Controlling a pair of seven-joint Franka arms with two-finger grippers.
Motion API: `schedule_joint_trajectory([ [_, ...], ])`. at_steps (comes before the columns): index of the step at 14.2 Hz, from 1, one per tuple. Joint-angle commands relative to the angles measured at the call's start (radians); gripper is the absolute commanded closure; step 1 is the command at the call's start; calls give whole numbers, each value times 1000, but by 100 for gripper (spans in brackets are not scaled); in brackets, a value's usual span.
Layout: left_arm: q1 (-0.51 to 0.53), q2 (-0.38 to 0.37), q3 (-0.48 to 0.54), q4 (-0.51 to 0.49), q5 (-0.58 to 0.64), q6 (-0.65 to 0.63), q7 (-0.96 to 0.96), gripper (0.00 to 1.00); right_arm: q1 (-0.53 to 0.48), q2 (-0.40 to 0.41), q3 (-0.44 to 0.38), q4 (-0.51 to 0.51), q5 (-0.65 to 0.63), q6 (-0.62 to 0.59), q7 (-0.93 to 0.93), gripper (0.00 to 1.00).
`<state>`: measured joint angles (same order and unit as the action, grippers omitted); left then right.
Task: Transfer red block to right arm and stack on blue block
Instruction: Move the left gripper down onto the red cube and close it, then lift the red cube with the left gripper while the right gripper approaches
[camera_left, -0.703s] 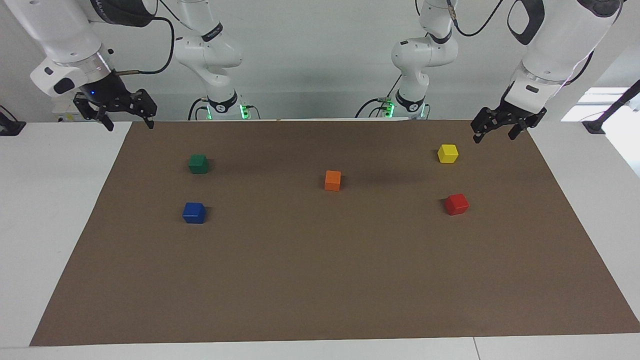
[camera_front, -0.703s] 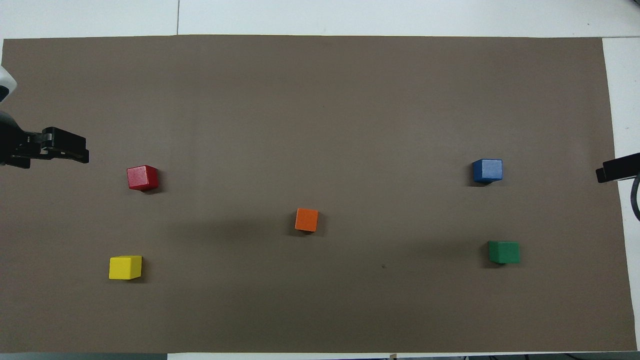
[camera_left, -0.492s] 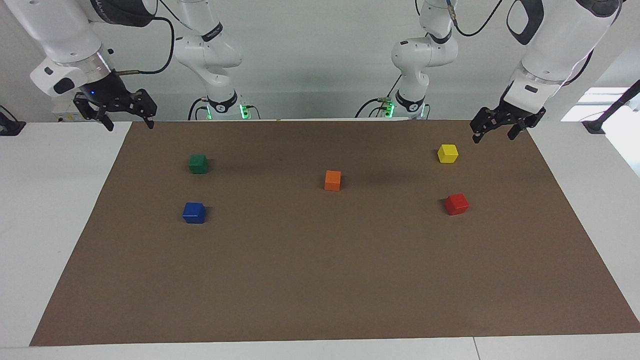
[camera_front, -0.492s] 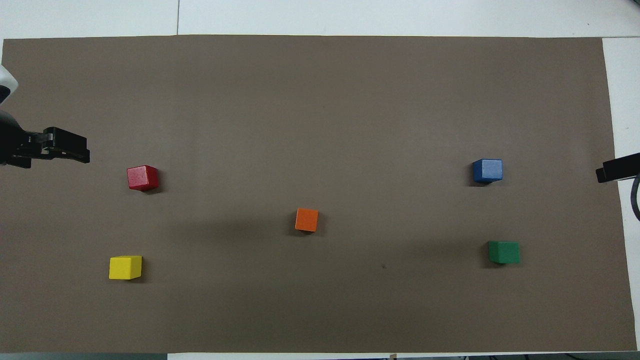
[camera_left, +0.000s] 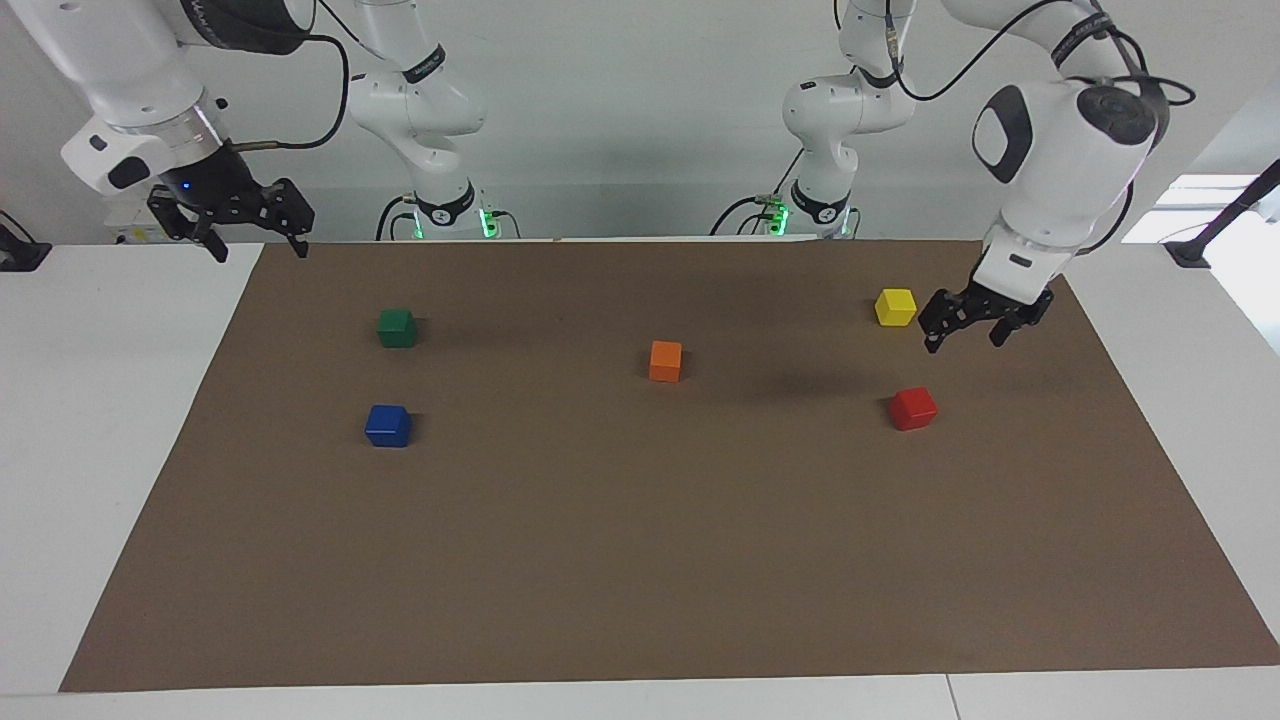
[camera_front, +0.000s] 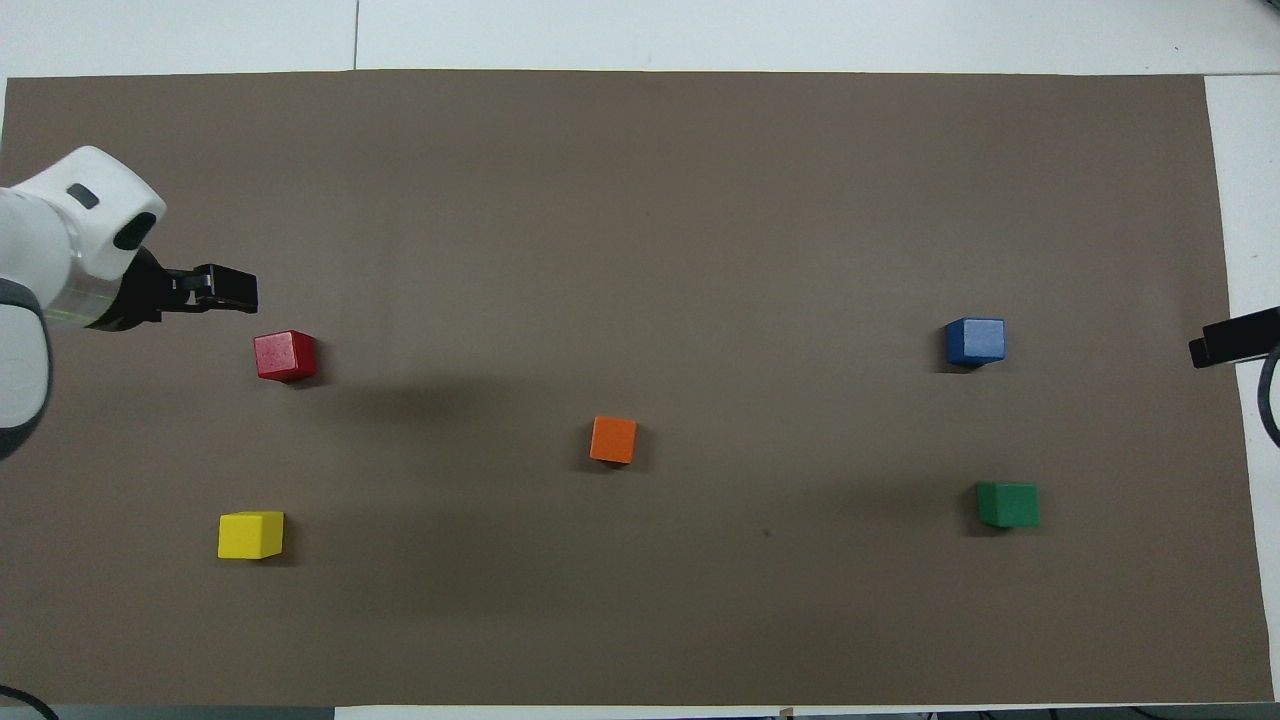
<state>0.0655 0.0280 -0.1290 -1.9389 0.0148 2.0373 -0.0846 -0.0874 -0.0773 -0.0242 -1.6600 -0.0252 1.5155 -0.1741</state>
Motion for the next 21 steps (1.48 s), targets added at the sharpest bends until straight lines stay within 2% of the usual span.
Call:
schedule_joint_trajectory([
  [1, -9, 19, 12, -158, -4, 194, 15, 0, -35, -73, 9, -140, 7, 70, -38, 0],
  [3, -9, 67, 34, -158, -3, 219, 90, 0, -69, -98, 9, -226, 126, 121, -54, 0],
  [9, -10, 141, 42, -203, -3, 353, 106, 0, -133, -73, 7, -332, 448, 156, -194, 0],
  [12, -9, 158, 43, -229, -3, 371, 172, 0, -201, 6, 7, -360, 650, 140, -370, 0],
  [15, -9, 153, 45, -262, -3, 393, 164, 0, -225, 43, 9, -369, 834, 52, -478, 0],
  [16, -6, 150, 46, -265, -3, 382, 151, 25, -229, 56, 9, -385, 896, 32, -507, 0],
  [17, 3, 145, 49, -256, -3, 361, 123, 67, -227, 57, 9, -400, 966, 14, -533, 0],
  [18, 11, 145, 45, -237, -4, 310, 96, 100, -226, 59, 9, -414, 1017, -9, -536, 0],
  [21, -7, 156, 42, -103, -39, 140, -53, 100, -213, 82, 9, -446, 1187, -121, -541, 0],
])
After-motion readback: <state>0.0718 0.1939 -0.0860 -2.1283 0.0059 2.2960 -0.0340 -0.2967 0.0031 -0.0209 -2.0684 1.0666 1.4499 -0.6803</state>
